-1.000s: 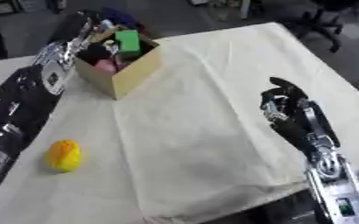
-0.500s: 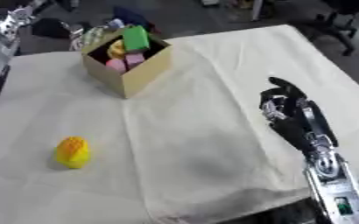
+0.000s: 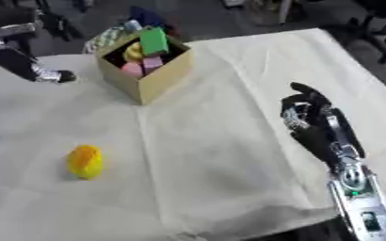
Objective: Pick up objects on the table and place them in the box.
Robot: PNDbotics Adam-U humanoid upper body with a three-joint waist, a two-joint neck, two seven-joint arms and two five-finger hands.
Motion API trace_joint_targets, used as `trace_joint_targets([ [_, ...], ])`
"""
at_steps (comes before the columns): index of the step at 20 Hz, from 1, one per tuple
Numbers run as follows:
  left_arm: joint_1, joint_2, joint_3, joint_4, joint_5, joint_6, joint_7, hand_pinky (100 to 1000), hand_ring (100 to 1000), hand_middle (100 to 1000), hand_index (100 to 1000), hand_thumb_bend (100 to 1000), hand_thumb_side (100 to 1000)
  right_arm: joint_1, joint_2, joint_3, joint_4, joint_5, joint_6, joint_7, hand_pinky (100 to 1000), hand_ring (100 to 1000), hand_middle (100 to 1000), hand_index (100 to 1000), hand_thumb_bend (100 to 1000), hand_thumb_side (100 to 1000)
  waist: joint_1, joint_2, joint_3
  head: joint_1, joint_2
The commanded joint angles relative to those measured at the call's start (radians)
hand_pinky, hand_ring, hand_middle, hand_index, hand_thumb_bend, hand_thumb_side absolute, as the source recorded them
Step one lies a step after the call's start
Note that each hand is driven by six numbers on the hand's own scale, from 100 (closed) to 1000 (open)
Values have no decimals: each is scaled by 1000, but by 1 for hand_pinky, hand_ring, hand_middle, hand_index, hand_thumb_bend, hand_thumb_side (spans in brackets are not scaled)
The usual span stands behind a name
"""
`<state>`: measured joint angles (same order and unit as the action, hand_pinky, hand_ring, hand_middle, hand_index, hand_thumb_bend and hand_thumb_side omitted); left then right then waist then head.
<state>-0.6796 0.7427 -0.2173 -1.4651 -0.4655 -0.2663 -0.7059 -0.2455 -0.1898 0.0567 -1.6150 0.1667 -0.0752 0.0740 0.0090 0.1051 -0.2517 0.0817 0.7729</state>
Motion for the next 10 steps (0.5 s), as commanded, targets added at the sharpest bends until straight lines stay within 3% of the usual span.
trace_joint_targets([
  [1, 12, 56, -13, -57, 45, 9, -48, 788, 753, 758, 869, 476, 520, -11, -16, -4, -15, 7, -3, -1, 587, 604, 661, 894, 100, 540, 9, -18, 0, -3, -3],
  [6, 25, 82, -93, -58, 88, -4, -171, 796, 766, 777, 878, 551, 566, -11, -17, -2, -13, 8, -2, 0, 587, 604, 661, 894, 100, 541, 10, -20, -2, -5, -3],
  [10, 35, 88, -190, -47, 85, -45, -199, 802, 775, 788, 882, 583, 582, -12, -17, 0, -12, 8, -3, 3, 587, 604, 661, 894, 100, 539, 11, -21, -8, -7, -3],
])
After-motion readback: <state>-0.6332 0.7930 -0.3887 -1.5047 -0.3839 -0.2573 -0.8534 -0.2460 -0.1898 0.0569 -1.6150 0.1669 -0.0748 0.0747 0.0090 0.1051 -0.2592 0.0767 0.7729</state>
